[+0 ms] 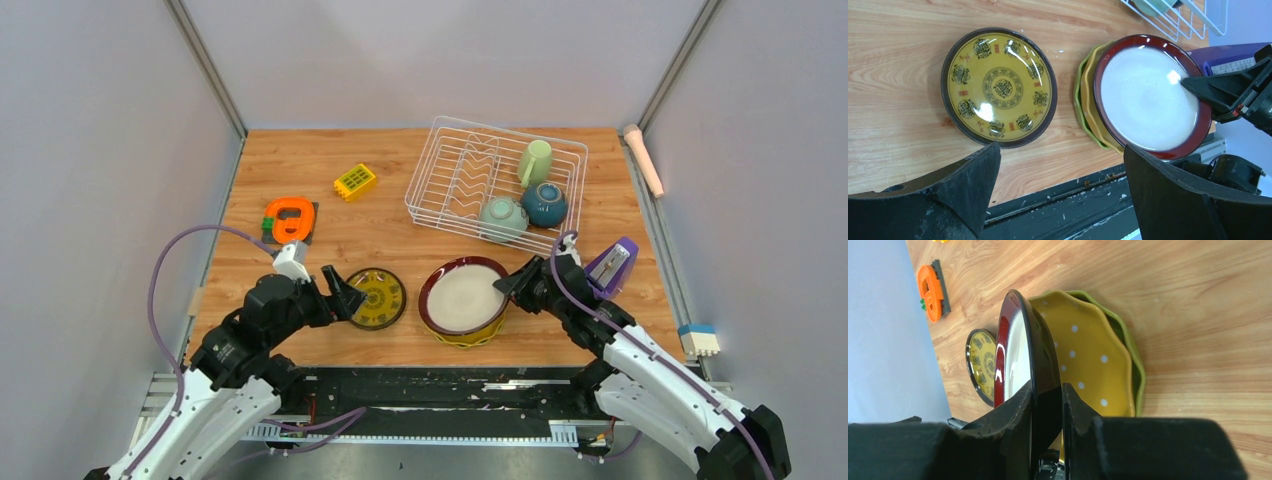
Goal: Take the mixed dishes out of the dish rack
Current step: Place the plate at the center of the board.
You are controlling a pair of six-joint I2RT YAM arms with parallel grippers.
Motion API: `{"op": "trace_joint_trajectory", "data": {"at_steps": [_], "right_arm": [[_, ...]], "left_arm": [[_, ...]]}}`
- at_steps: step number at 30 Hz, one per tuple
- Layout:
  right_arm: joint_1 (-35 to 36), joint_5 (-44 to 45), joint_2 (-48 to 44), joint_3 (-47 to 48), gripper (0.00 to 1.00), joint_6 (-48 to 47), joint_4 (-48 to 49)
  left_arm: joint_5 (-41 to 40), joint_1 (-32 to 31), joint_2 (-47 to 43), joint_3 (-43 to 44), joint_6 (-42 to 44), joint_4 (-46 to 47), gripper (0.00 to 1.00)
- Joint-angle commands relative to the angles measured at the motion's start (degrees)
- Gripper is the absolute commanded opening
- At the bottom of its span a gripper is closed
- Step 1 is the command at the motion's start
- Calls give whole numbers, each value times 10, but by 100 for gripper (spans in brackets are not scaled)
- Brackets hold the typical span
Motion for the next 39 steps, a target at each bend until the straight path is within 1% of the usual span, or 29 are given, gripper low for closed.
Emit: {"op": "trace_joint_trajectory", "data": {"at_steps": [1,2,5,9,11,15,17,25,34,39], "right_arm": [[6,6,-9,1,0,49,84],[6,8,-6,-5,0,56,84],[7,9,4,-17,7,57,88],[7,14,12,-19,13,48,88],[8,14,15,-22,19,46,87],[11,13,21,-27,35,37,85],[13,13,27,-28,41,32,82],[23,22,62,-9,57,5,72],[52,89,110,49,74,-34,-19],[82,151,140,95,77,-48,-87]], "left_arm": [[11,2,14,-4,8,28,100],[12,3,15,-6,7,30,100],[13,2,19,-8,7,31,100],[12,3,22,-10,7,30,100],[11,2,23,-12,6,29,100],[9,3,23,-12,6,29,100],[9,2,25,-12,6,29,100],[12,3,36,-15,3,30,100],[13,3,48,-18,1,36,100],[12,2,58,-15,7,36,100]]}}
